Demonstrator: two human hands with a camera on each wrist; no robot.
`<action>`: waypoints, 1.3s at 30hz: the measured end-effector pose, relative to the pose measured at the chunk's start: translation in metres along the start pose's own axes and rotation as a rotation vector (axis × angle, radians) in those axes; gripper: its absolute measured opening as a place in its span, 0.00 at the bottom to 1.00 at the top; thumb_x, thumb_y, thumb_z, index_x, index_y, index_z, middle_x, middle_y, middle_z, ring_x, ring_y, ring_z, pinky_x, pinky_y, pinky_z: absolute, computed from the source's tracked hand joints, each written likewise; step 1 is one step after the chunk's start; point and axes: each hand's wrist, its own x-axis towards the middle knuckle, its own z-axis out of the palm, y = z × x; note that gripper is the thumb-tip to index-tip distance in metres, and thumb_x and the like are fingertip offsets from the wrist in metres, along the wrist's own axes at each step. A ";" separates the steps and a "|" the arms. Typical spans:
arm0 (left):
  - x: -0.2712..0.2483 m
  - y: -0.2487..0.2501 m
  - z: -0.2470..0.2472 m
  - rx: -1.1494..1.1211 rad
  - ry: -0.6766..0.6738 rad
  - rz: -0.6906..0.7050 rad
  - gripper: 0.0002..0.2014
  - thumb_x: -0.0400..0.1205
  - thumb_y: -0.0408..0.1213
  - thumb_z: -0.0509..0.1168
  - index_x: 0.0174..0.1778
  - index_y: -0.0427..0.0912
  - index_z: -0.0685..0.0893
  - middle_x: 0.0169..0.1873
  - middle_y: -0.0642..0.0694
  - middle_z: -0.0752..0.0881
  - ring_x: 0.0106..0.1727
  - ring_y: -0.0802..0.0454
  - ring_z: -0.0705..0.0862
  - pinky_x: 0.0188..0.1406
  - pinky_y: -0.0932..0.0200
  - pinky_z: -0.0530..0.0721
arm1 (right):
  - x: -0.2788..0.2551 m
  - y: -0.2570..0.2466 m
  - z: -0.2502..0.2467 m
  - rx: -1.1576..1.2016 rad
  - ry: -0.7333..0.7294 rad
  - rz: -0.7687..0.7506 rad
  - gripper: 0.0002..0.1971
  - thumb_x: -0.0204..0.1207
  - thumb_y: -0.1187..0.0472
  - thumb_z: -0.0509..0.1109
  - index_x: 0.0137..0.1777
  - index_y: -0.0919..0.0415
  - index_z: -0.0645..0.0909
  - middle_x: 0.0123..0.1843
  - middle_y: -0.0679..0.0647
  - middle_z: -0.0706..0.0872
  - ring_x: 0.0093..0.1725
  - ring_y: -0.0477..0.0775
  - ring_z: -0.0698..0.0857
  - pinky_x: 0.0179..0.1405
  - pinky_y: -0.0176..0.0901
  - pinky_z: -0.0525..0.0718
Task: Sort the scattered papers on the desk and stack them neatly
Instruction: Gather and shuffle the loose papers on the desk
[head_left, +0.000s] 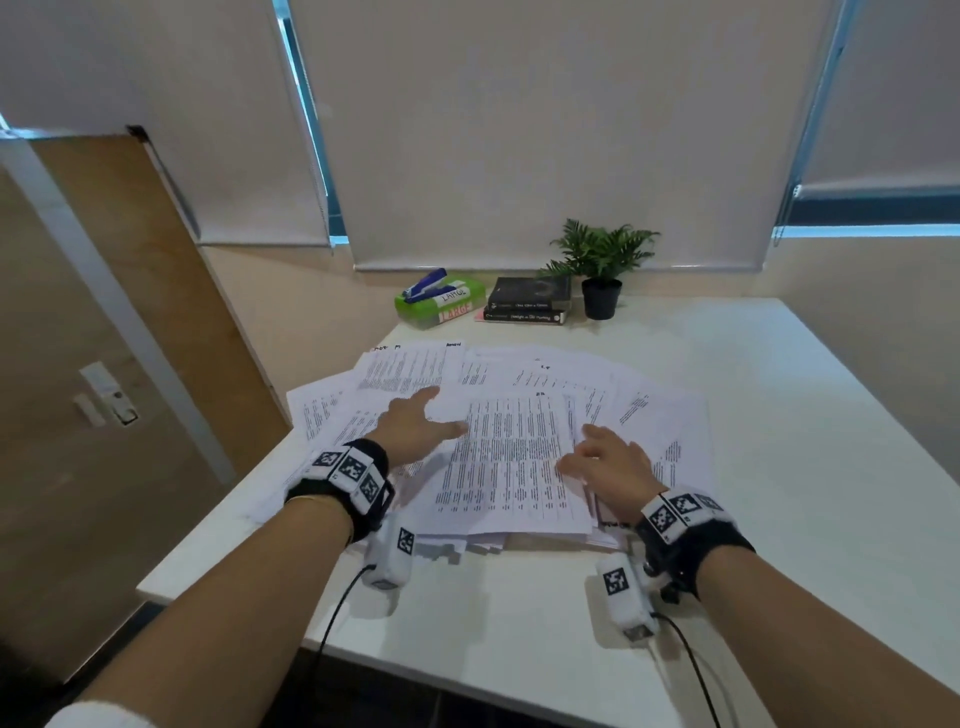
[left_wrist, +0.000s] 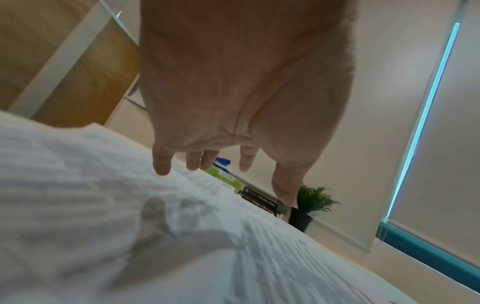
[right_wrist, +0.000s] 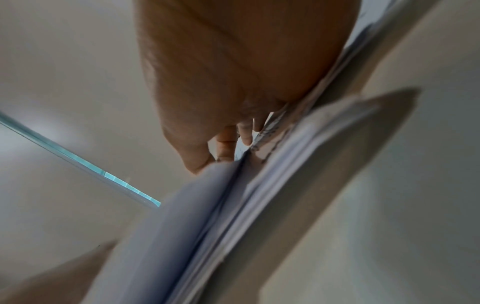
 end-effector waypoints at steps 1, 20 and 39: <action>0.000 -0.009 -0.012 0.024 0.027 -0.015 0.46 0.76 0.68 0.74 0.89 0.60 0.66 0.91 0.39 0.60 0.89 0.32 0.63 0.86 0.30 0.65 | 0.001 0.001 0.000 0.024 0.010 0.001 0.11 0.79 0.45 0.72 0.42 0.50 0.87 0.90 0.46 0.64 0.90 0.49 0.58 0.89 0.61 0.42; -0.021 -0.095 -0.058 0.047 0.333 -0.272 0.25 0.71 0.40 0.89 0.32 0.43 0.75 0.43 0.42 0.84 0.46 0.42 0.83 0.49 0.52 0.82 | 0.004 0.009 0.006 0.459 0.235 -0.010 0.29 0.75 0.53 0.83 0.69 0.32 0.73 0.31 0.50 0.89 0.36 0.57 0.89 0.47 0.52 0.87; -0.018 0.018 -0.021 -0.602 -0.050 0.038 0.14 0.85 0.25 0.73 0.67 0.31 0.87 0.59 0.39 0.94 0.55 0.45 0.95 0.49 0.58 0.94 | -0.011 -0.006 -0.012 0.726 0.318 0.117 0.27 0.86 0.39 0.65 0.58 0.62 0.93 0.57 0.55 0.91 0.62 0.58 0.87 0.59 0.43 0.75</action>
